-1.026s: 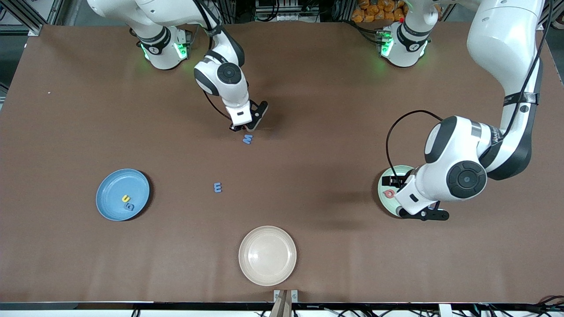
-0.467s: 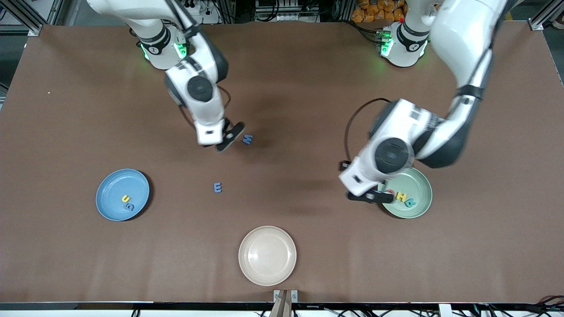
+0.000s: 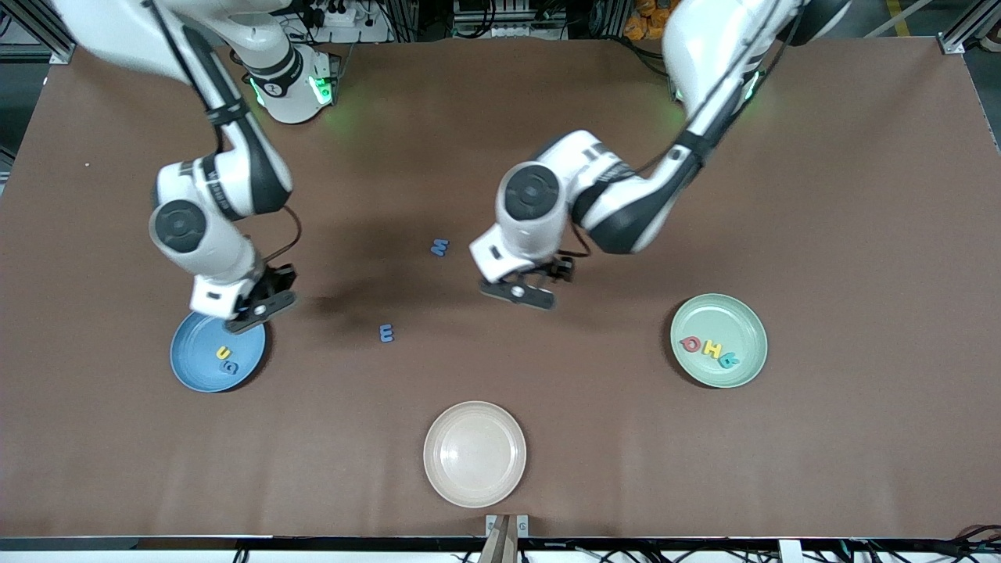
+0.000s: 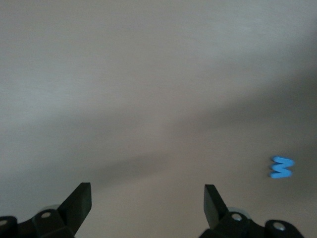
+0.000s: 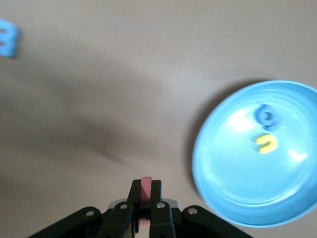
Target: Sort upper and lower case letters into plates
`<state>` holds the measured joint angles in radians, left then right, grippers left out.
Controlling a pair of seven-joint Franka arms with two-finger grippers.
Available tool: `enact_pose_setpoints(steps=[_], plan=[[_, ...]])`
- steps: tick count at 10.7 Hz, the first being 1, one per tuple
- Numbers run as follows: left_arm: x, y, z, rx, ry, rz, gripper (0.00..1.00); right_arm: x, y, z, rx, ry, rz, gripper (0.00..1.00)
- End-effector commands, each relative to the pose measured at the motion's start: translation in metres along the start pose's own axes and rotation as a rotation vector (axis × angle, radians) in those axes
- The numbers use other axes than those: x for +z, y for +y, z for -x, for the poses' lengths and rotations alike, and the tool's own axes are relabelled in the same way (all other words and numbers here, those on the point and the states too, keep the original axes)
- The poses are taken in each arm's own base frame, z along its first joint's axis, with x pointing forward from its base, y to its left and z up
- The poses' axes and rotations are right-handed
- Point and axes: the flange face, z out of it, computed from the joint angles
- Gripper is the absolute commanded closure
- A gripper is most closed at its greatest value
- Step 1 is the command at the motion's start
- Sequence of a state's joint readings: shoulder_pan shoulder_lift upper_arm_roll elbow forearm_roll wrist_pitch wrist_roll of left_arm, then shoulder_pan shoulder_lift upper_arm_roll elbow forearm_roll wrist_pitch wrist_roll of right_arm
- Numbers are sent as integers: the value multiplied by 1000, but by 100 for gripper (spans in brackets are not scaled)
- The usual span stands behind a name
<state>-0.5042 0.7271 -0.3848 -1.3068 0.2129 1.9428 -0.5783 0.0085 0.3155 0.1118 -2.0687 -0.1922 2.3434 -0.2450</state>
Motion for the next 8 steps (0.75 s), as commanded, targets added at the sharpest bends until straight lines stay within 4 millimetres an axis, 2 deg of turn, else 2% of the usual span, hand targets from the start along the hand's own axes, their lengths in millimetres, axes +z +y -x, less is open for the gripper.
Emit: enact_pose_setpoints(steps=[1,2,3,4,5,8], plan=[[21,24,-1,12,36,52,0,19,57,-12,31,6,51,100],[34,47,5,36,62,82,0,20,80,-9,40,31,83,100],[47,59,4,37,93,116,0,25,92,-9,48,34,92,100],[58,63,-1,39,122,146,0,30,106,-5,72,33,88,74],[65,79,7,53,129,155,0,35,111,-4,91,40,78,1],[70,110,27,76,124,156,0,36,112,-4,90,41,79,0]])
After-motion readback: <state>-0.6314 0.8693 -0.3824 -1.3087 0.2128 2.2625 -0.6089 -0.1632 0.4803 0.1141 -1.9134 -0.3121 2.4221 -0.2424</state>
